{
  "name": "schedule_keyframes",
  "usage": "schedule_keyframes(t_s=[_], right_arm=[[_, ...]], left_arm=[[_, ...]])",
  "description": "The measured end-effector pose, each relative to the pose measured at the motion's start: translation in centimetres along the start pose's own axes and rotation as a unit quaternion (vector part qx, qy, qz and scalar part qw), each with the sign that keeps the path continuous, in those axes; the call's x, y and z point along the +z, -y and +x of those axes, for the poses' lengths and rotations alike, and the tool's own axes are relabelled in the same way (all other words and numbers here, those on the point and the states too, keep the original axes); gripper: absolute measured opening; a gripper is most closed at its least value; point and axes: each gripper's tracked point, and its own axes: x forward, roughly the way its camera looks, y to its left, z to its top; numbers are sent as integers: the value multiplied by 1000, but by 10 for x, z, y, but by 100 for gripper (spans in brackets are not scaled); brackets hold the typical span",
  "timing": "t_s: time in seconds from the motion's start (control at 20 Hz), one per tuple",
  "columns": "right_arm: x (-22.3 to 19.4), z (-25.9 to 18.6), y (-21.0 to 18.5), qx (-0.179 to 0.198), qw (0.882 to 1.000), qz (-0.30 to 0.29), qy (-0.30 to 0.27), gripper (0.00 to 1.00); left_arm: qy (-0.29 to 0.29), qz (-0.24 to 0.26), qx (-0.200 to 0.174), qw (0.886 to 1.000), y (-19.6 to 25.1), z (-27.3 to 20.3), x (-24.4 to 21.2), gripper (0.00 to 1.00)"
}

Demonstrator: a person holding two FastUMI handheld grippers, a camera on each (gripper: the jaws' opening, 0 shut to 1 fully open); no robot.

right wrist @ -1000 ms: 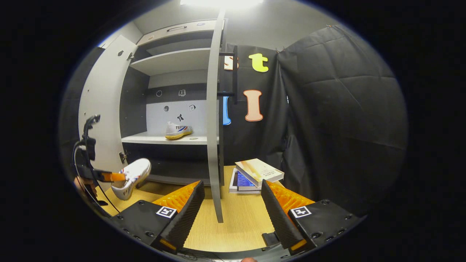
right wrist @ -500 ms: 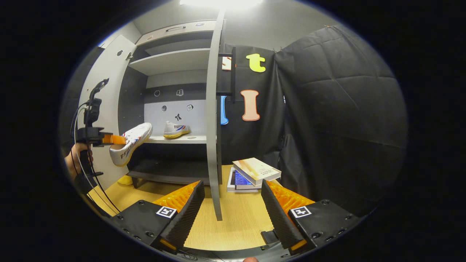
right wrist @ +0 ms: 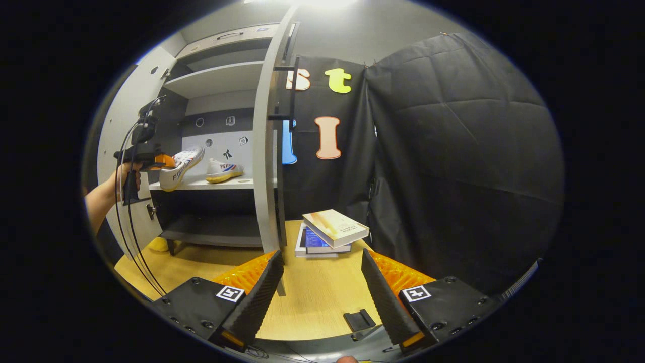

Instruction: Grab one shoe with the right hand and put it into the shoe cabinet, grab the other shoe with the left hand and put it into the shoe cabinet; then close the right door with the right hand and the left door with the left hand.

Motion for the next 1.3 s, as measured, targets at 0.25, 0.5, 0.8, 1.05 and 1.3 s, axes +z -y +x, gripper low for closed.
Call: schedule_keyframes(t_s=[0.25,0.5,0.8,1.05,1.3], right_arm=[[-5,2,7,-11,1000,-1,-10,98],[-1,9,4,-5,1000,-3,-5,98],[13,19,-6,10,1000,6,10,98],[28,23,-14,27,999,8,28,98],[46,22,-23,47,998,13,49,98]], left_arm=[[-22,-6,6,1000,0,-3,-3,1],[-51,-11,17,999,-3,-5,12,1],[-18,21,9,1000,11,-25,45,2],[29,17,-2,999,23,-81,66,96],[92,46,-24,994,42,-181,108,96]])
